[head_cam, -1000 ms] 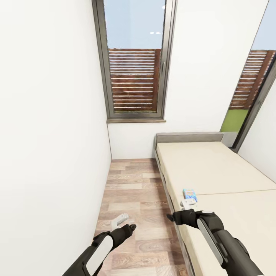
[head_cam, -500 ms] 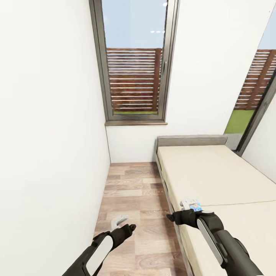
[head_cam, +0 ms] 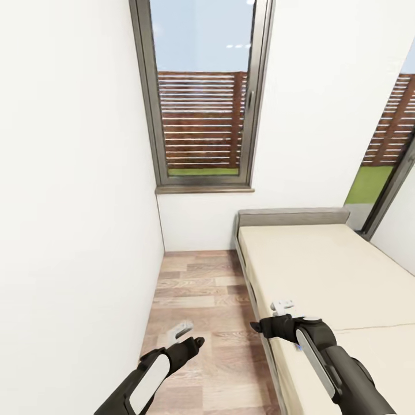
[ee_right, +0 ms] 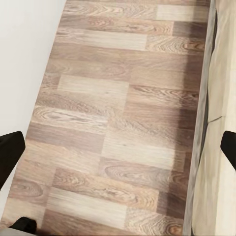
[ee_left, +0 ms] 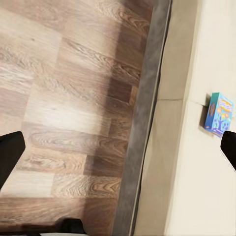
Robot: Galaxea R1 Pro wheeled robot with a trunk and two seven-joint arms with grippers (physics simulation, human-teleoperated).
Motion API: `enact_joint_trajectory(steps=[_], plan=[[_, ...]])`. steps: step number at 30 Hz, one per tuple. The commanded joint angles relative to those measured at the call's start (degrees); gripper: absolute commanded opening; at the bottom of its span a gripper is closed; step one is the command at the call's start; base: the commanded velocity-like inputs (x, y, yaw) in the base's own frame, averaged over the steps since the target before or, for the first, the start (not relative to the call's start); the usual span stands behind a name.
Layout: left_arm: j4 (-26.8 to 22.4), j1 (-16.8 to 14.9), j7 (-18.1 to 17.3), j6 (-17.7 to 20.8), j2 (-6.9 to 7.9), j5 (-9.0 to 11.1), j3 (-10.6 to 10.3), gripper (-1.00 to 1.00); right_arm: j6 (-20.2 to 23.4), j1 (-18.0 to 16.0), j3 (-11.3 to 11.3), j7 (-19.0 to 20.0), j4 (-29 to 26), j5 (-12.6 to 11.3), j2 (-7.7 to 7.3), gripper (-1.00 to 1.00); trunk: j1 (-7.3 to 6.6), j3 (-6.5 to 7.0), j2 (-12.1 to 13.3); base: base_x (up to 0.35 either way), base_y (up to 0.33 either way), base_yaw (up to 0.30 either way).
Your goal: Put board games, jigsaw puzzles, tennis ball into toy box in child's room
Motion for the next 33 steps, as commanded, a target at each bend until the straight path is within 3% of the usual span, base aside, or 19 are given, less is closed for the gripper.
enact_joint_trajectory(steps=[1, 33], plan=[[-0.11, -0.05, 0.52, 0.07, 0.03, 0.6, -0.13, 1.0, 0.26, -0.06, 0.07, -0.04, -0.06, -0.2, -0.05, 1.0, 0.07, -0.13, -0.12, 0.331, 0.037, 0.0], [-0.11, -0.02, 0.52, 0.07, -0.05, 0.59, -0.2, 1.0, 0.27, -0.06, -0.16, -0.12, -0.06, -0.2, -0.03, 1.0, 0.07, -0.13, -0.12, 0.332, 0.071, 0.0]])
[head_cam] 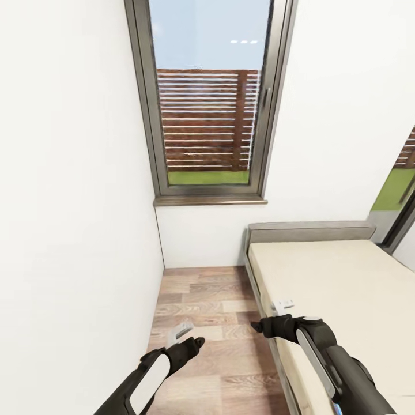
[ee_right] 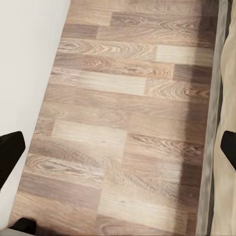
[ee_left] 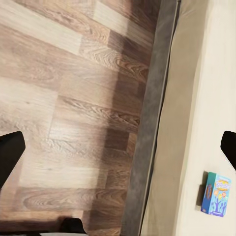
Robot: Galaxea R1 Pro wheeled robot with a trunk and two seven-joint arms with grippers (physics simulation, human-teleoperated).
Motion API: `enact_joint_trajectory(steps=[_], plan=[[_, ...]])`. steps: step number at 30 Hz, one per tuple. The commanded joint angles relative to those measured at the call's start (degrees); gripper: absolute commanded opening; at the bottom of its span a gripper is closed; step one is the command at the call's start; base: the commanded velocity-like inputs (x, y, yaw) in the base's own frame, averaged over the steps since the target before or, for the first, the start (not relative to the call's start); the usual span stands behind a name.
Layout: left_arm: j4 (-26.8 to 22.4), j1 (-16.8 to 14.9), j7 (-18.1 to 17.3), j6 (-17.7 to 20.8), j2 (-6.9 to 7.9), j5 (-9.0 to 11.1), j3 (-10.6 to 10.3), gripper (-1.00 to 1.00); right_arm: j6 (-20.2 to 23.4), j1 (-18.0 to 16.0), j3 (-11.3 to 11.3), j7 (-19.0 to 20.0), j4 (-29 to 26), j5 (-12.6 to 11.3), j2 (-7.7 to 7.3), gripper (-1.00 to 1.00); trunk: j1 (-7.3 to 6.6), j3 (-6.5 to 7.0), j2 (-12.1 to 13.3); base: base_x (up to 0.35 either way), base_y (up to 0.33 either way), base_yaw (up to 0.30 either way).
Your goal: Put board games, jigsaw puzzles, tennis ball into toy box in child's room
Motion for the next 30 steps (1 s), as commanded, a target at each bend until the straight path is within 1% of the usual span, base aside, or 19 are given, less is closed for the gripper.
enact_joint_trajectory(steps=[1, 7, 12, 20, 30], plan=[[-0.11, -0.05, 0.52, 0.07, 0.03, 0.6, -0.13, 1.0, 0.26, -0.06, 0.07, -0.04, -0.06, -0.2, -0.05, 1.0, 0.07, -0.13, -0.12, 0.332, 0.073, 0.0], [-0.11, -0.07, 0.52, 0.07, 0.02, 0.57, -0.14, 1.0, 0.28, -0.06, -0.03, -0.04, -0.06, -0.15, -0.08, 1.0, 0.07, -0.13, -0.12, 0.324, 0.042, 0.0], [-0.11, -0.06, 0.52, 0.04, -0.03, 0.54, -0.16, 1.0, 0.31, -0.1, -0.1, -0.04, -0.06, -0.16, -0.11, 1.0, 0.07, -0.13, -0.12, 0.22, 0.007, 0.0], [-0.11, -0.07, 0.52, 0.0, -0.21, 0.52, -0.79, 1.0, 0.31, -0.09, -0.14, -0.04, -0.06, -0.18, -0.13, 1.0, 0.07, -0.13, -0.12, 0.093, 0.003, 0.0], [-0.11, -0.08, 0.52, -0.02, -0.41, 0.51, -1.32, 1.0, 0.33, -0.13, -0.16, -0.04, -0.06, -0.2, -0.18, 1.0, 0.07, -0.13, -0.12, 0.026, 0.001, 0.0]])
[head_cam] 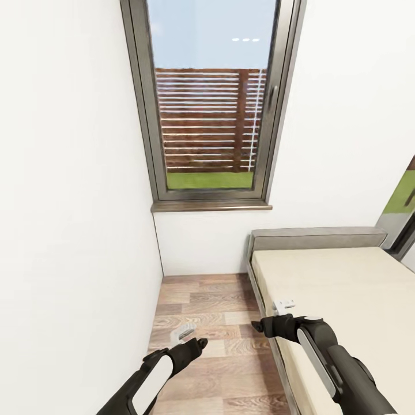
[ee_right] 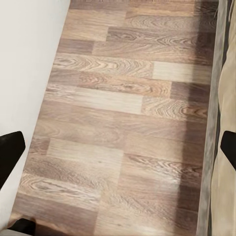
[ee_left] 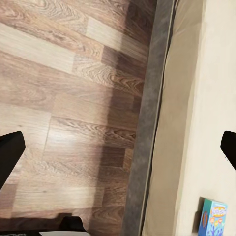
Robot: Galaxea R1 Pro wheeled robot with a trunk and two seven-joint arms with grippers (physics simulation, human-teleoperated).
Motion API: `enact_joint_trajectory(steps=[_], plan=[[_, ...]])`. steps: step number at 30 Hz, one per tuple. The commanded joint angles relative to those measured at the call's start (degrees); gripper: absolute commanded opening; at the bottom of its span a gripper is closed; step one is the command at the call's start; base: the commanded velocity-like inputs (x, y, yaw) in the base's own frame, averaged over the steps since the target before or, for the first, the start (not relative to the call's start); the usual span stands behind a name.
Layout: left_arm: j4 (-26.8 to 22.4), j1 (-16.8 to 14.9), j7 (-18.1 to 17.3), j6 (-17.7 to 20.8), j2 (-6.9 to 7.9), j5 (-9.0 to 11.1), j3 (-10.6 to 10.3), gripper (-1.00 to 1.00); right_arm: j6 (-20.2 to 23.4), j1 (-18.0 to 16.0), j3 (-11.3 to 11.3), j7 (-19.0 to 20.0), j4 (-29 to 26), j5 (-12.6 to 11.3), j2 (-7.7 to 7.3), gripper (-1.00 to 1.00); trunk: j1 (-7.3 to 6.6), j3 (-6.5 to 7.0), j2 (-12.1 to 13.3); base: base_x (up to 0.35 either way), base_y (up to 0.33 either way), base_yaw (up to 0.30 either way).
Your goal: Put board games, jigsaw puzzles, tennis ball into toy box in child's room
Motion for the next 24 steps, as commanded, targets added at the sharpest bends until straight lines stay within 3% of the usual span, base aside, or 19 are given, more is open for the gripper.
enact_joint_trajectory(steps=[1, 9, 24], plan=[[-0.11, -0.05, 0.52, 0.07, 0.02, 0.6, -0.13, 1.0, 0.25, -0.06, 0.07, -0.04, -0.06, -0.2, -0.05, 1.0, 0.04, -0.13, -0.13, 0.012, 0.0, 0.0], [-0.11, -0.05, 0.52, 0.07, 0.03, 0.6, -0.22, 1.0, 0.25, -0.07, 0.07, -0.04, -0.06, -0.2, -0.07, 1.0, 0.04, -0.13, -0.13, 0.073, 0.0, 0.0], [-0.11, -0.05, 0.52, 0.07, 0.1, 0.6, -0.26, 1.0, 0.55, -0.12, 0.07, -0.04, -0.06, -0.25, -0.12, 1.0, 0.04, -0.13, -0.13, 0.189, 0.0, -0.004]])
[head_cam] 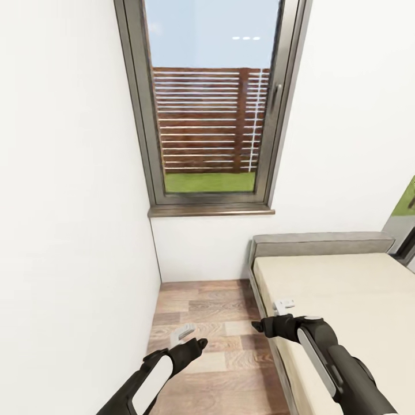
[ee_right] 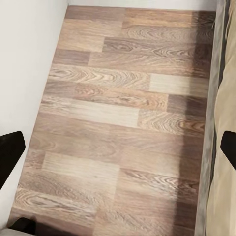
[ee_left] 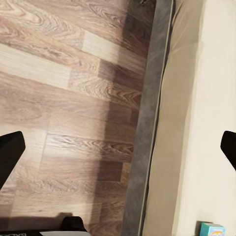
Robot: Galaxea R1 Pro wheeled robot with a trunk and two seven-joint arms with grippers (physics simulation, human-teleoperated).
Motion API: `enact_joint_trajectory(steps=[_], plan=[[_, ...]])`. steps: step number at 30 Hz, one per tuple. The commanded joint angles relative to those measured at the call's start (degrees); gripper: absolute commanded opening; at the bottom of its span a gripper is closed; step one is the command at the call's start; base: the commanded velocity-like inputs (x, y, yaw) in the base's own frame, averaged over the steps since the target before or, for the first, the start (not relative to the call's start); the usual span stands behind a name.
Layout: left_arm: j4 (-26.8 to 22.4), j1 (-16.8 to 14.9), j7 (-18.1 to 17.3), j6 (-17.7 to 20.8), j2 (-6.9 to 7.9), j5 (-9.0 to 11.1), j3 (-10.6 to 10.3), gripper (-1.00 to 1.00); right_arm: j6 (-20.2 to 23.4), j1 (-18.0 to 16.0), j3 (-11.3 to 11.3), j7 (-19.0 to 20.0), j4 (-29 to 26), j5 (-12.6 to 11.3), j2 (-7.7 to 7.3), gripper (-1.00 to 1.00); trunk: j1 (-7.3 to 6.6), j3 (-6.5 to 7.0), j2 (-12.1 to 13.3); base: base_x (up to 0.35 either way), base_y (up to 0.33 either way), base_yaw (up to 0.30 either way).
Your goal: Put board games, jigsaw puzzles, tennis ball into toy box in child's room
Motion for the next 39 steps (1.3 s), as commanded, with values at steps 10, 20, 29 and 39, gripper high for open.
enact_joint_trajectory(steps=[10, 20, 29, 39], plan=[[-0.11, -0.05, 0.54, 0.07, 0.0, 0.62, -0.07, 1.0, 0.72, -0.23, 0.07, -0.09, -0.05, -0.37, 0.19, 1.0, 0.05, -0.13, -0.13, 0.048, 0.0, -0.144], [-0.11, -0.05, 0.58, 0.07, -0.08, 0.67, -0.05, 1.0, 0.93, -0.35, 0.07, -0.1, -0.05, -0.53, 0.15, 1.0, 0.05, -0.13, -0.13, 0.011, 0.0, -0.246], [-0.11, -0.05, 0.6, 0.07, -0.14, 0.74, -0.04, 1.0, 0.99, -0.42, 0.07, -0.08, -0.05, -0.57, 0.16, 1.0, 0.05, -0.13, -0.13, 0.003, 0.0, -0.27], [-0.11, -0.05, 0.61, 0.07, -0.15, 0.77, -0.04, 1.0, 1.01, -0.45, 0.07, -0.11, -0.05, -0.58, 0.17, 1.0, 0.05, -0.13, -0.13, 0.001, 0.0, -0.276]])
